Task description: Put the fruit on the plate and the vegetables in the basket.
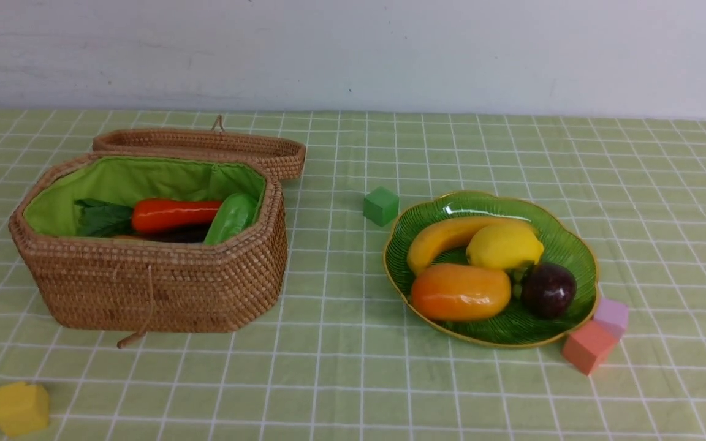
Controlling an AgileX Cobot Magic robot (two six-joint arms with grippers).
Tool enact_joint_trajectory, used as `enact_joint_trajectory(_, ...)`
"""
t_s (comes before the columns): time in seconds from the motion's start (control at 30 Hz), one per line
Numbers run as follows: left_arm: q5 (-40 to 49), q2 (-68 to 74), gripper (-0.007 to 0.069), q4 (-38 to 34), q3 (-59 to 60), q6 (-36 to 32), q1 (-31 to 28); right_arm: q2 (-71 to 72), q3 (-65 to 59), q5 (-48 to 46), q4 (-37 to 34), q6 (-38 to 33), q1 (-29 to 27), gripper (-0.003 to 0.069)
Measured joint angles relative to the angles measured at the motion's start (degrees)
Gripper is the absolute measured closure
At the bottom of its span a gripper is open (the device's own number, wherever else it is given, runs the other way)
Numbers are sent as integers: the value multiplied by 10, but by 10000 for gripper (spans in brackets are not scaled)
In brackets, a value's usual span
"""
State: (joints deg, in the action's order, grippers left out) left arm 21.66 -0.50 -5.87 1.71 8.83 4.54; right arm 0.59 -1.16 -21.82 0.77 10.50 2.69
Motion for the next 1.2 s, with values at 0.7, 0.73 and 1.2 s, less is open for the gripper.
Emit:
enact_joint_trajectory(0.7, -1, 0, 637, 1, 0, 0, 0, 0, 0, 0, 0, 0, 0, 655)
enact_joint_trajectory(0.73, -1, 0, 637, 1, 0, 0, 0, 0, 0, 0, 0, 0, 0, 654)
enact_joint_trajectory(1.2, -1, 0, 631, 2, 0, 0, 0, 0, 0, 0, 0, 0, 0, 639)
